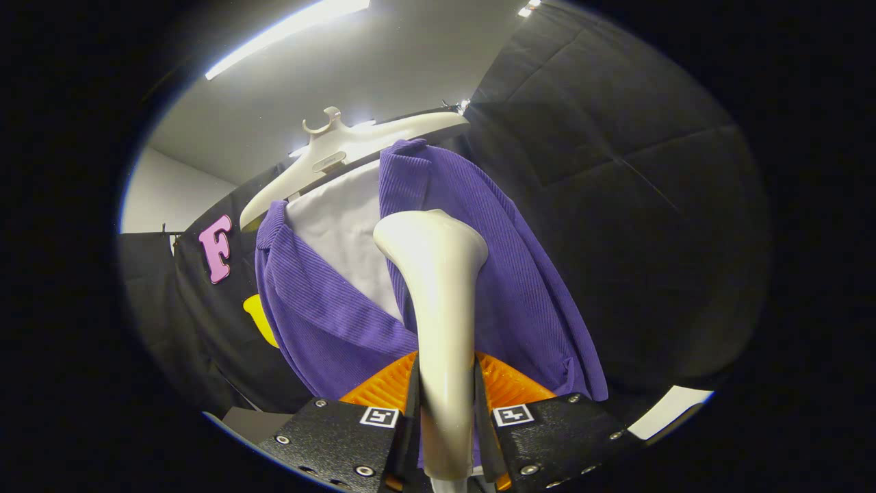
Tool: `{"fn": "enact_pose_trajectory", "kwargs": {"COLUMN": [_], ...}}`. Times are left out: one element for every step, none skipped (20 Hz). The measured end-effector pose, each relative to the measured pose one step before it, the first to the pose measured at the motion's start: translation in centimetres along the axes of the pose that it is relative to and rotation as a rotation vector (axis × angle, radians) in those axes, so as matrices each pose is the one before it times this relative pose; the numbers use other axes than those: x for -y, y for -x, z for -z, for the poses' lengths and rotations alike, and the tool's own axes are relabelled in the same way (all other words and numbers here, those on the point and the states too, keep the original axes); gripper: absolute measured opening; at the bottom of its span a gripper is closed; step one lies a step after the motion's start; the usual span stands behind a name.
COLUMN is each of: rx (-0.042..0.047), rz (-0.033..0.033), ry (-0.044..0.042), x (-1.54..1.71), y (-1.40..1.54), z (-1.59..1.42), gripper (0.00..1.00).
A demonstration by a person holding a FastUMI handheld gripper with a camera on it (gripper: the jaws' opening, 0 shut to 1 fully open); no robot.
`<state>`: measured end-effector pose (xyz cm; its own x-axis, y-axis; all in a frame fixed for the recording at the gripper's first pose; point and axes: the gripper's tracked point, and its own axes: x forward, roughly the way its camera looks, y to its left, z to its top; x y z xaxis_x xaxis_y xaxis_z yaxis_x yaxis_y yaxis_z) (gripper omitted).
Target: Iron the clothes twice with a garment steamer, once on the left side and once on the right side.
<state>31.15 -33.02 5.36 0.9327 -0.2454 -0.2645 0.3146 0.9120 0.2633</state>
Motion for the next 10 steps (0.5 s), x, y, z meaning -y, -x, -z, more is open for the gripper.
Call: {"fn": "enact_pose_trajectory", "kwargs": {"rx": [-0.01006,-0.02276,-0.01701,-0.01493,-0.02173,-0.02086,-0.01582,-0.01433,-0.01788,-0.01841], "rz": [0.00908,0.01078,0.00464,0.00641,0.01389,0.01249,0.01002,0.0103,0.00969,0.00966], "ry": [0.01488,-0.00056,-0.00189,0.00433,-0.00014,-0.00391,-0.0017,0.00139,0.00726,0.00421], "x": [0.481,0.383,0.453,0.524,0.602,0.514,0.514,0.525,0.455,0.47], "y": [0.047,-0.155,0.109,0.181,-0.005,0.012,-0.019,0.005,-0.357,-0.144], "z": [0.631,0.878,0.89,0.902,1.164,1.046,1.079,1.103,1.093,1.152], "gripper": [0.36,0.36,0.36,0.36,0.36,0.36,0.36,0.36,0.36,0.36]}}
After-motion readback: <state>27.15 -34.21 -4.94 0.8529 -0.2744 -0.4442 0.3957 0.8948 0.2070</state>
